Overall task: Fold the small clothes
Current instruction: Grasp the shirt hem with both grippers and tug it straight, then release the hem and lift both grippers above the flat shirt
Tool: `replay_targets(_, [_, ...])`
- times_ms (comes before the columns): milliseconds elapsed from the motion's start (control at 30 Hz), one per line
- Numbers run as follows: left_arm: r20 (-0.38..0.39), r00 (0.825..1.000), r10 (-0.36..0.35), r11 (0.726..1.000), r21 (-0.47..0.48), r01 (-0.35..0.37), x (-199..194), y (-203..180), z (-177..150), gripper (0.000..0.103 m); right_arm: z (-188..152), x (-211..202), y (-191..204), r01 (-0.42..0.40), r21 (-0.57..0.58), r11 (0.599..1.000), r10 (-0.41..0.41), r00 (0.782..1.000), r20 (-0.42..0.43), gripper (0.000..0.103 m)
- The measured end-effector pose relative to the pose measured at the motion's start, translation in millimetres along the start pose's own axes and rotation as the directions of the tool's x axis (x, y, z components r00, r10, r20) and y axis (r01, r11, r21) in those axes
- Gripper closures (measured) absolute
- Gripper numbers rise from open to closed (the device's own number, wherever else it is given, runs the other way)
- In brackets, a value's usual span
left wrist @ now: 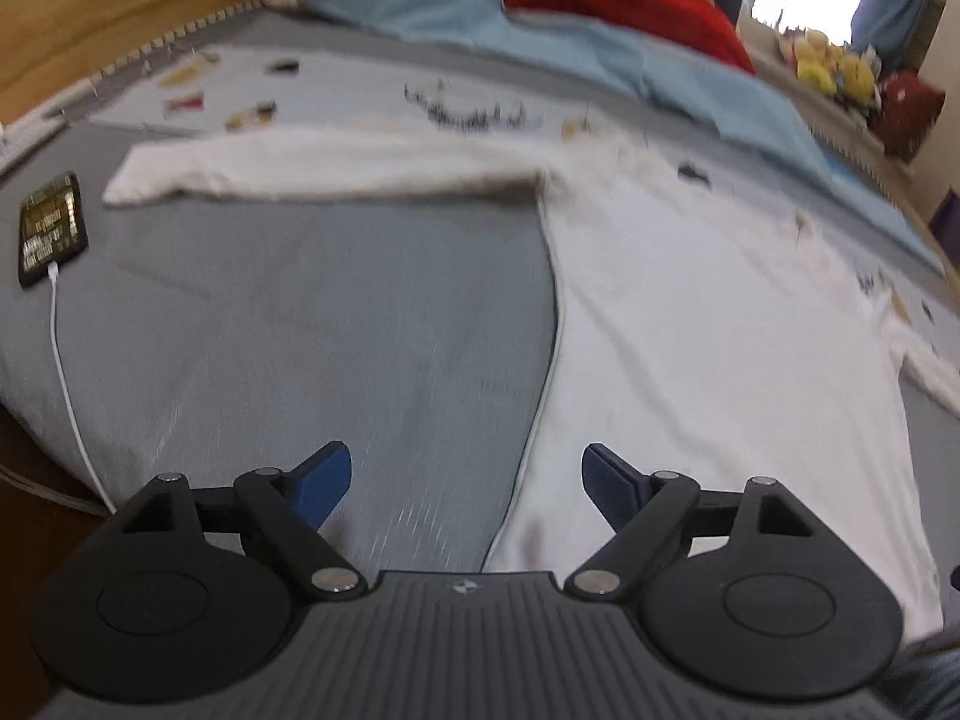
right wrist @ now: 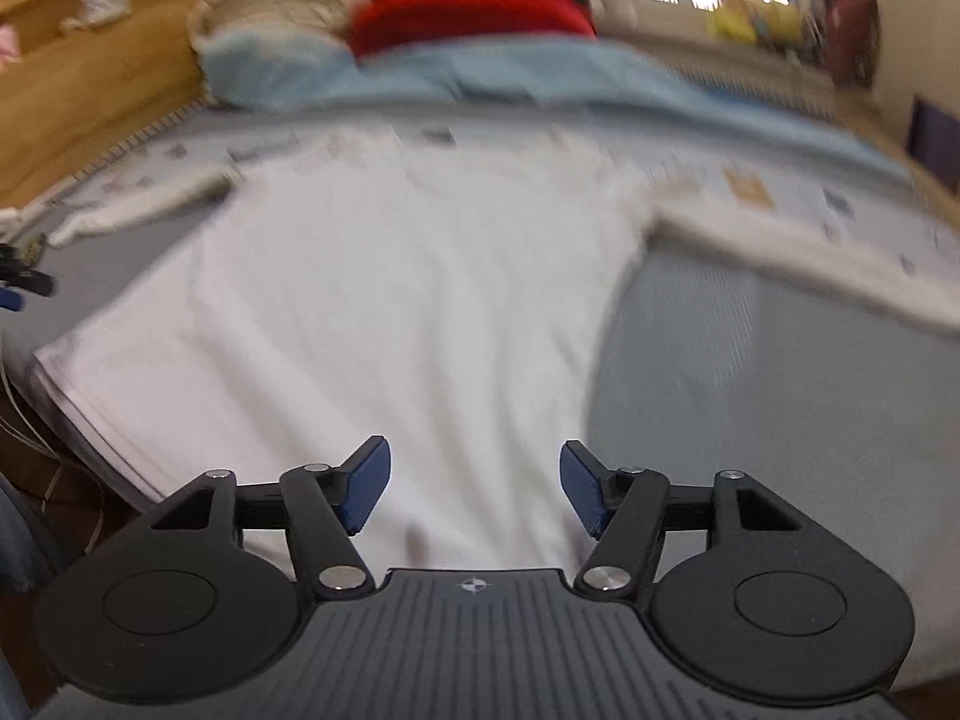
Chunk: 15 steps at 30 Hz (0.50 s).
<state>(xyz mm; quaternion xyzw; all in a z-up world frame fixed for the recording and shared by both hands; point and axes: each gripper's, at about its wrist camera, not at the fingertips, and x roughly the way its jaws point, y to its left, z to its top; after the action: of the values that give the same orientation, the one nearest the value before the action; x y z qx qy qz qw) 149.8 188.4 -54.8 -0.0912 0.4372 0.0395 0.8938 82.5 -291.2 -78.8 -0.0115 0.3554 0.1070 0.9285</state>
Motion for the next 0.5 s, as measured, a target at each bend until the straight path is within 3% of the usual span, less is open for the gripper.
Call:
replay_targets(167, [0.039,0.998,0.052,0.998,-0.018,-0.052,2.5,-23.8,21.4,0.015,38.3,8.6,21.3,-0.019,-0.016,1.000,0.020,0.995,0.101,0.035])
replay_targets(367, [0.092,0.989,0.119,0.993,-0.035,-0.116,-2.4,-24.1,27.7,0.015,71.8,42.6,31.3,0.028,-0.014,1.000,-0.025,0.987,0.161,0.034])
replay_targets(500, [0.056,0.985,0.162,0.987,-0.031,-0.160,12.7,-17.2,31.8,0.015,69.9,63.0,26.7,0.045,0.046,0.998,-0.049,0.994,0.101,0.034])
